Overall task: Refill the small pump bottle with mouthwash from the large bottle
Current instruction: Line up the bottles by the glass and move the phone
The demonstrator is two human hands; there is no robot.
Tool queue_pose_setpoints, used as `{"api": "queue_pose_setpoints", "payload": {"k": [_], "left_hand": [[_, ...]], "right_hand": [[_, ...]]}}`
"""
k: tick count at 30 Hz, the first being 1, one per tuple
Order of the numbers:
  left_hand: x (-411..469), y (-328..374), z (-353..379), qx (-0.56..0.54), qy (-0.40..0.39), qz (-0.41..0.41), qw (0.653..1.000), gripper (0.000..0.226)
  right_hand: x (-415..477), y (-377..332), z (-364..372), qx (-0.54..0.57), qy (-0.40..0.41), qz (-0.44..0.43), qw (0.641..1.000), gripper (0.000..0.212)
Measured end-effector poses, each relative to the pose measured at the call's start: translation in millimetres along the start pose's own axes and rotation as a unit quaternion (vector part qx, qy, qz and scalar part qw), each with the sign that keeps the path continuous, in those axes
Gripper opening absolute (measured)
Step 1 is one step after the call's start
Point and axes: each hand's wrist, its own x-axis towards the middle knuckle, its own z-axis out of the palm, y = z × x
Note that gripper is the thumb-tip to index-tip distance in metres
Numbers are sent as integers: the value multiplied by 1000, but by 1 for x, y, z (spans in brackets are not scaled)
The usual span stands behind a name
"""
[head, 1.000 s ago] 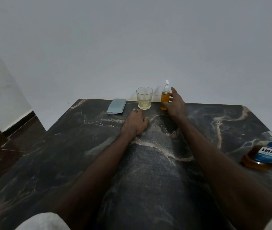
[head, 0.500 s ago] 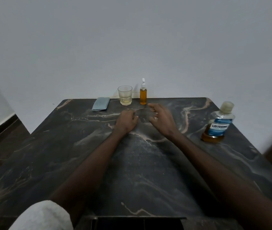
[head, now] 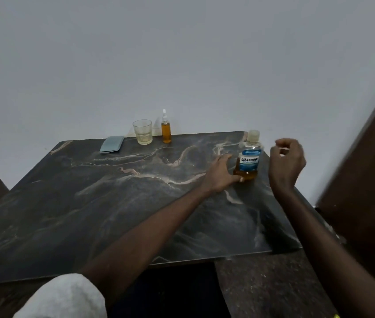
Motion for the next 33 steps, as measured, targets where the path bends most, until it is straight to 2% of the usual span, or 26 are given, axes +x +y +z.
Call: {"api": "queue_pose_setpoints", "payload": {"k": [2,4,7,11,14,19,24,30,33], "left_hand": [[2,4,10,-10,35,-8,999,89],[4,8,17,-27,63,4,998,71],[6,10,21,-39,85,19,995,50],[7,6,23,-48,104,24,993,36],[8,-4,17,-43,118,24,992,34],[2,-32,-14,-32,134,5,990,31],[-2,-57,-45,-17,159,-16,987,34],[-1,-72,-54,-24,184,-23,982,44],[6,-77,-54,-29,208,-29,977,42]], "right_hand": [[3,24,-7,-49,-123,71,989,26],[4,39,-12,-60,-241,85,965,36],[4,45,-10,-49,-314,71,946,42],[3,52,-7,-41,-330,58,941,39],[0,54,3,-37,-315,46,947,38],[-14,41,39,4,-355,29,934,30],[-33,28,73,24,-361,17,932,28],[-40,22,99,23,-359,11,933,33],[-39,23,112,23,-346,19,938,33]]}}
